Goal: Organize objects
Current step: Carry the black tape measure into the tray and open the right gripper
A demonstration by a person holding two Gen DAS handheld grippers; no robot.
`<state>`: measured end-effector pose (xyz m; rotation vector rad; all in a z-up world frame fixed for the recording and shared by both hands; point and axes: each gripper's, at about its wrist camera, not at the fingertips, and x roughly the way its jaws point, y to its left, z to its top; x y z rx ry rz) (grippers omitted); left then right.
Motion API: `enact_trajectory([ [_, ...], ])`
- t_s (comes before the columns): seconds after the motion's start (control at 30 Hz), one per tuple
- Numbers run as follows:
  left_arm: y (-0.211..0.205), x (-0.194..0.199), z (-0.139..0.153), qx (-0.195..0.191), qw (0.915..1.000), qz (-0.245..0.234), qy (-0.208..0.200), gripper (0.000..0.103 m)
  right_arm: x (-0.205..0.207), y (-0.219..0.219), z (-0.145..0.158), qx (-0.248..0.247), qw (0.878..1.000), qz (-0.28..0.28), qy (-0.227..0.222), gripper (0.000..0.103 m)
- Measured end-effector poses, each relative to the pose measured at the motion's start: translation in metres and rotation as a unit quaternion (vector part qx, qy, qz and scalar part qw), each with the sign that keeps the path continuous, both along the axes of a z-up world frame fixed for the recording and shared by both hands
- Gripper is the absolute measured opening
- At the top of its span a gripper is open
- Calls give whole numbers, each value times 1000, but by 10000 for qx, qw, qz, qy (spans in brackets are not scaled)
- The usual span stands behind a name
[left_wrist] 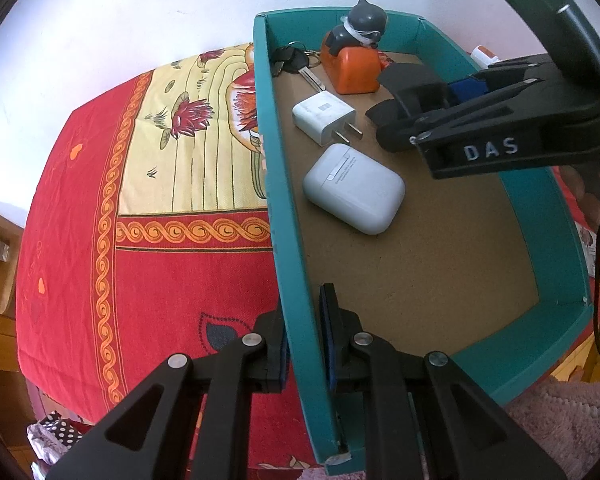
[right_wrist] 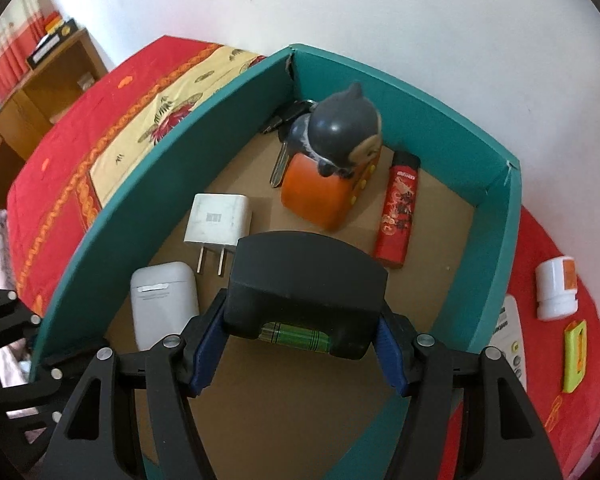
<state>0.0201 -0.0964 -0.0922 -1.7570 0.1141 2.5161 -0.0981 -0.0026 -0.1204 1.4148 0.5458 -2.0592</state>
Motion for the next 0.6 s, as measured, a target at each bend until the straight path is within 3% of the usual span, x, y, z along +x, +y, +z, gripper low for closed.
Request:
enact_trajectory([
  [0.37,1,-1,0,5,10000,10,4,12,-1,-2,7,-48,9997,-104,227,67],
  [0.6,1,-2,0,20,10000,8,2,12,7,16,30,-471,9978,-365,306,68],
])
